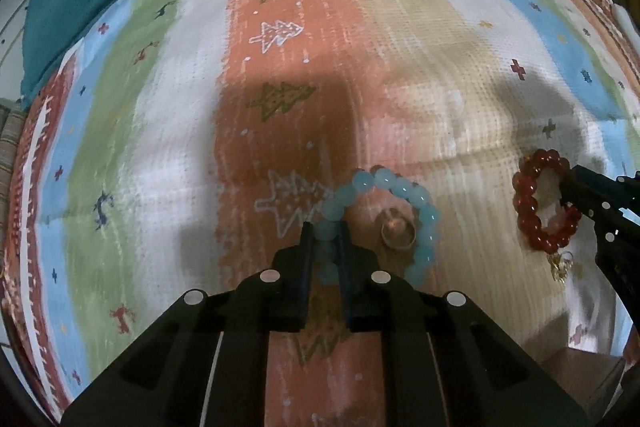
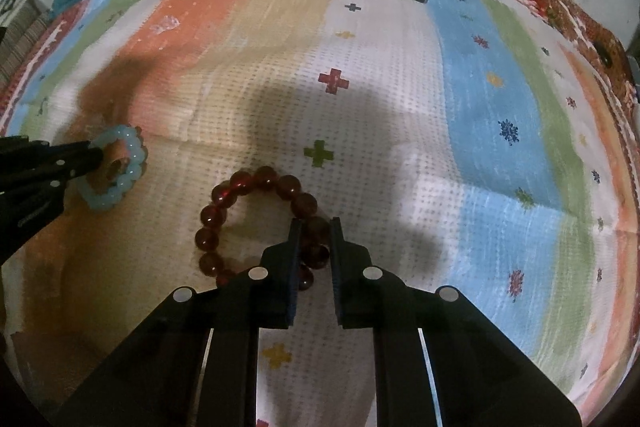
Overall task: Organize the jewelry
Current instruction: 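Grasp the light blue bracelet with the left tool while the right tool grasps the red bracelet, then lift both bracelets and carry them over the silver tin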
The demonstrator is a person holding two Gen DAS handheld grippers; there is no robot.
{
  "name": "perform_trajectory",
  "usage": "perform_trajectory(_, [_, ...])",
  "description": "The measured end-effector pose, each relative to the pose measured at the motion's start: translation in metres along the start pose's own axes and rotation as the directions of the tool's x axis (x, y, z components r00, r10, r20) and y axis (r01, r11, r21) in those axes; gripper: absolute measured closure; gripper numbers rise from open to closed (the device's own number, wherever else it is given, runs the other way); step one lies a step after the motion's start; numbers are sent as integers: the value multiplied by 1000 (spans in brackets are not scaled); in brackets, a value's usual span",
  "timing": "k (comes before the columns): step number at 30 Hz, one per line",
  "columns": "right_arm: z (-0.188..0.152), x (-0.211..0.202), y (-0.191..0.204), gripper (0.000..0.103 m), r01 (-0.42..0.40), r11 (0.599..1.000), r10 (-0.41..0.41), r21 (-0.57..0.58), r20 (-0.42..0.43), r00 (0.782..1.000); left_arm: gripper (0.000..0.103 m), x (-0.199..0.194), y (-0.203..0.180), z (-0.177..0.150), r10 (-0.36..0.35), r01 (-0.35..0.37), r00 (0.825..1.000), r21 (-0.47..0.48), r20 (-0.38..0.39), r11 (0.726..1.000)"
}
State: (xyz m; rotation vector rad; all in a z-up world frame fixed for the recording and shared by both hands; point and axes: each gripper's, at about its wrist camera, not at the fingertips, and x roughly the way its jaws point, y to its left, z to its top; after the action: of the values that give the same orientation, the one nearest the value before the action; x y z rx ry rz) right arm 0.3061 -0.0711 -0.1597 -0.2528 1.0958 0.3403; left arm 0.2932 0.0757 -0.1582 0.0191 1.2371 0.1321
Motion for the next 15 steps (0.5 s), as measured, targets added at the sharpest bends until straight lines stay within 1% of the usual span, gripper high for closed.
perform_trajectory(7, [3,-21,1,89,-30,999,30,10,44,999,92,-16,-1,-7,-17,17,1000,-5,13,1000])
perform_trajectory(15, [1,-49,5,89,-60,998,58,12,99,993,92,-50,-9,-10,-34,35,997,-9,73,999])
